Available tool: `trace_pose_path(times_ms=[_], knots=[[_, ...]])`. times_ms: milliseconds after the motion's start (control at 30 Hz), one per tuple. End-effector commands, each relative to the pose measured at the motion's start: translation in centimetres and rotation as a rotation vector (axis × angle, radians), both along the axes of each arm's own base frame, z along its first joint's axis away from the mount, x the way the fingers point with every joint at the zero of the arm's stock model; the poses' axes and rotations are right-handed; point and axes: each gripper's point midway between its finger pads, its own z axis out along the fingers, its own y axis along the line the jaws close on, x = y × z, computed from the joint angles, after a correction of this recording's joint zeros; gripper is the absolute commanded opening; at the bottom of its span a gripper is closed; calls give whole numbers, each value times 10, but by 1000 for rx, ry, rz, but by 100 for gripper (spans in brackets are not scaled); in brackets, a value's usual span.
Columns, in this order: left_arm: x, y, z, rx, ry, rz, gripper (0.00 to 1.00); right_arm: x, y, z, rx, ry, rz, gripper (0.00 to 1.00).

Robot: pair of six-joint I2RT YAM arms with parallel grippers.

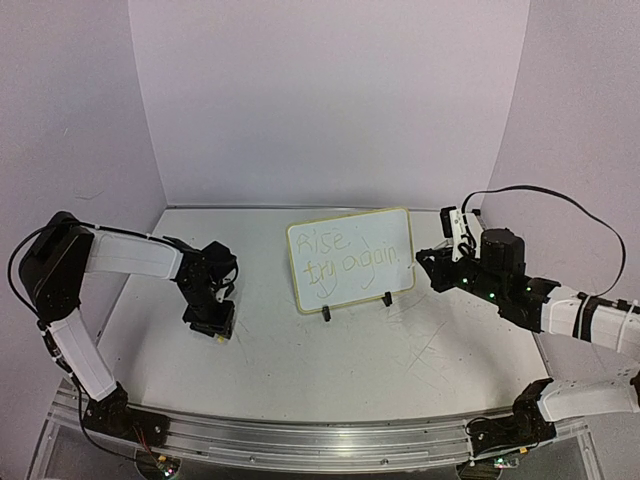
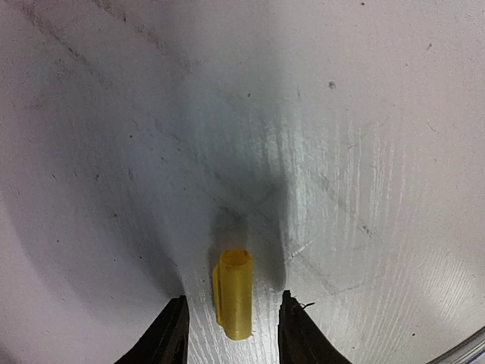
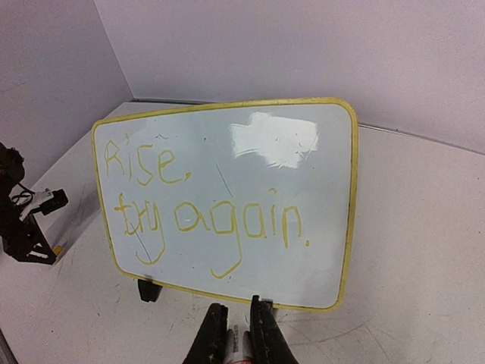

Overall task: Write a sentence on the whiteboard
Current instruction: Pick up the pen cap from the center of the board.

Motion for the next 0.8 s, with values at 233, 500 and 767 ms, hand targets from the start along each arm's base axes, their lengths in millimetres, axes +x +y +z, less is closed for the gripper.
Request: trace_pose_path(times_ms=[233, 500, 767], knots=[[10, 5, -11, 113, -77, -38, 28, 8, 6, 29, 63, -41, -1, 0], [13, -10, 40, -24, -256, -95, 11, 11, 11, 34, 83, -25, 9, 0], [-14, -80, 171, -538, -647, -377, 6, 8, 43, 37, 111, 21, 157, 0]])
